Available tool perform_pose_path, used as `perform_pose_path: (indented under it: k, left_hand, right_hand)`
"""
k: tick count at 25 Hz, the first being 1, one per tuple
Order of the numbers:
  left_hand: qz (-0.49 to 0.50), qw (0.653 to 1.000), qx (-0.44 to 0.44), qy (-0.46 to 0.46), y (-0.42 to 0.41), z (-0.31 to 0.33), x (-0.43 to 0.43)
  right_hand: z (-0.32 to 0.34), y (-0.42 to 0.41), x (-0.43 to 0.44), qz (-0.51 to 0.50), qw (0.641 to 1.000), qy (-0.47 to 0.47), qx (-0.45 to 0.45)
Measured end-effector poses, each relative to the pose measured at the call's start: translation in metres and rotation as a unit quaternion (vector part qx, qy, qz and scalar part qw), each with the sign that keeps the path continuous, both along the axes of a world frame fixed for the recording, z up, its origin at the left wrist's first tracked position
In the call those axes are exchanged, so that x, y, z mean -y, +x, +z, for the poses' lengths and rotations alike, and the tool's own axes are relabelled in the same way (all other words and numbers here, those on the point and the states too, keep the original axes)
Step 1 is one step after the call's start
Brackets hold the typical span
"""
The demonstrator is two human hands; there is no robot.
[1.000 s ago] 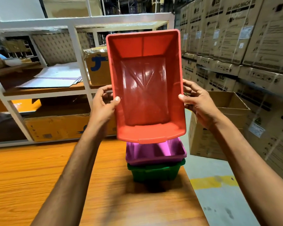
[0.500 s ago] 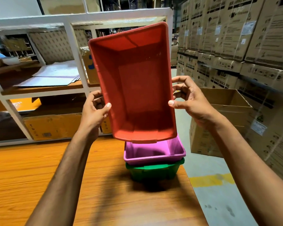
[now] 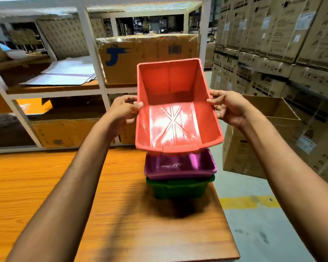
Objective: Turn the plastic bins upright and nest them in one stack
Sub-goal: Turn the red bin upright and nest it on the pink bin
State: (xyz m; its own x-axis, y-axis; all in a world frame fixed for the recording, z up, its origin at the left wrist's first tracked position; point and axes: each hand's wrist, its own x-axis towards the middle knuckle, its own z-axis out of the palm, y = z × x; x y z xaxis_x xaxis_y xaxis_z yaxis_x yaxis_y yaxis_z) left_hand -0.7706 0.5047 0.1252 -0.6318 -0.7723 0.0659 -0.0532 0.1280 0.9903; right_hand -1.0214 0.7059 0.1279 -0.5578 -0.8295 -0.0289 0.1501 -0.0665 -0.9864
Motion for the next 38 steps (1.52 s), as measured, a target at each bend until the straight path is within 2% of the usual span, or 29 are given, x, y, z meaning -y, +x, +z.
perform_pose_path:
  k: [3, 10, 23, 28, 32, 38]
  left_hand:
    - [-0.001, 0.999, 0.042, 0.035, -0.009, -0.015, 0.006]
    - [-0.003, 0.993, 0.083, 0.089, -0.022, -0.057, 0.009]
    - [0.033, 0.988, 0.094, 0.114, -0.026, -0.074, 0.007]
    - [0.041, 0.982, 0.118, 0.143, -0.027, -0.091, 0.012]
    - [0.038, 0.978, 0.093, 0.184, -0.022, -0.096, 0.015]
    - [0.066, 0.986, 0.036, 0.149, -0.013, -0.084, -0.006]
  right_hand:
    - [-0.017, -0.008, 0.006, 0.026, 0.997, 0.051, 0.045]
    - [-0.049, -0.012, 0.013, -0.041, 0.985, 0.123, 0.113]
    - [-0.07, -0.009, 0.017, -0.075, 0.975, 0.198, 0.07]
    - [-0.084, -0.007, 0.018, -0.086, 0.969, 0.207, 0.1]
    - [-0.085, -0.007, 0.013, -0.08, 0.969, 0.199, 0.123]
    - [-0.078, 0.008, 0.001, -0.108, 0.979, 0.17, 0.029]
